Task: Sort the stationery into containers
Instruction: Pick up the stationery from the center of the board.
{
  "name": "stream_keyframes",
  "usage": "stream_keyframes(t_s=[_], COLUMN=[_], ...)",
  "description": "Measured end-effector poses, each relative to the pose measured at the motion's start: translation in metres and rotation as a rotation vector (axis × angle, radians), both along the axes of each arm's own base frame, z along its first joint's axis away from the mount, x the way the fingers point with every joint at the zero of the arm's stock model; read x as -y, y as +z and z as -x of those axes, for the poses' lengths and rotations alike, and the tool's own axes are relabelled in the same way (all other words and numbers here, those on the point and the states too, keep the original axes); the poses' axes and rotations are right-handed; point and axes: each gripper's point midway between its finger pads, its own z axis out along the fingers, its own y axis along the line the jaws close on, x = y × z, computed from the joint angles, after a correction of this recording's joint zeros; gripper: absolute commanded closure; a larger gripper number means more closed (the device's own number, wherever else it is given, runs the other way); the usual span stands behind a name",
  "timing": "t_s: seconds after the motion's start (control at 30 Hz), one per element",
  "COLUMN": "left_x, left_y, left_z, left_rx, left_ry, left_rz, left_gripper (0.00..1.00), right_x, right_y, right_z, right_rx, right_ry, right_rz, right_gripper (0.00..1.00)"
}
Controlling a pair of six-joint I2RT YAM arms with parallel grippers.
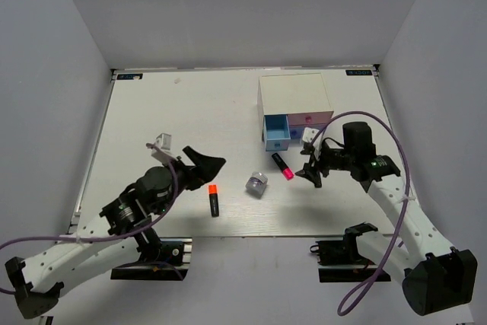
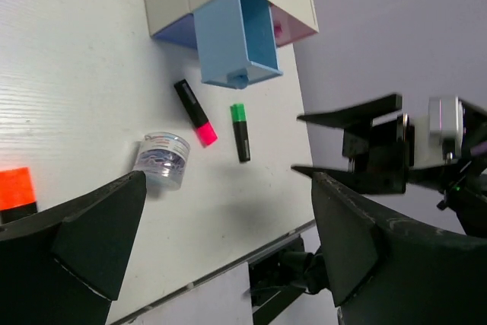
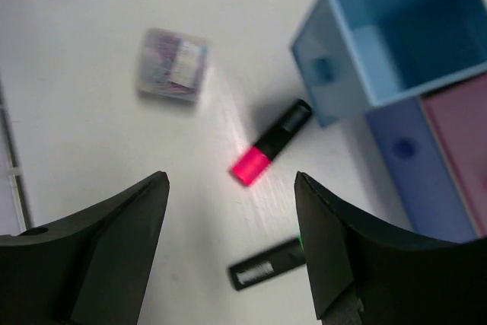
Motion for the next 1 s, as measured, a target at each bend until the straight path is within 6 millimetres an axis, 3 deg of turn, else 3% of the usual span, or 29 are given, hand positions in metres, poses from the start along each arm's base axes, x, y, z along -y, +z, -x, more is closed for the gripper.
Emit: stream_keyframes(t_s=[0.17, 0.33, 0.47, 0.63, 0.93, 1.0], left_x=[-0.024, -0.027, -0.027, -0.029, -0.038, -0.039], left_y=[-0.012, -0.048, -0.063, -0.058, -0.049, -0.049], left_z=[0.007, 0.008, 0.008, 0.01, 0.016, 0.017], left_rx=[-0.032, -0.136, -0.181, -0.18, -0.171, -0.173], left_ry=[0.06, 0.07, 0.073, 0.076, 0.087, 0.089], left_rz=[-0.014, -0.158, -0.218, -0.194, -0.141, -0.14], left_gripper=[0.01, 0.01, 0.01, 0.01, 0.01, 0.01], right_x=[-0.021, -0.039, -0.053, -0.068, -0.092, -0.096], right_y=[-0.013, -0.034, -0.057, -0.075, -0.085, -0.087], right_z=[0.04, 0.065, 0.078, 0.075, 0.043, 0.039], right_rx=[-0.049, -0.114, -0.16, -0.153, -0.116, -0.116], right_ry=[0.191, 0.299, 0.324, 0.286, 0.117, 0.095], right_rz=[0.0, 0.055, 0.116, 0.175, 0.181, 0.175], right_gripper=[0.29, 0.28, 0.23, 0.23, 0.25, 0.21])
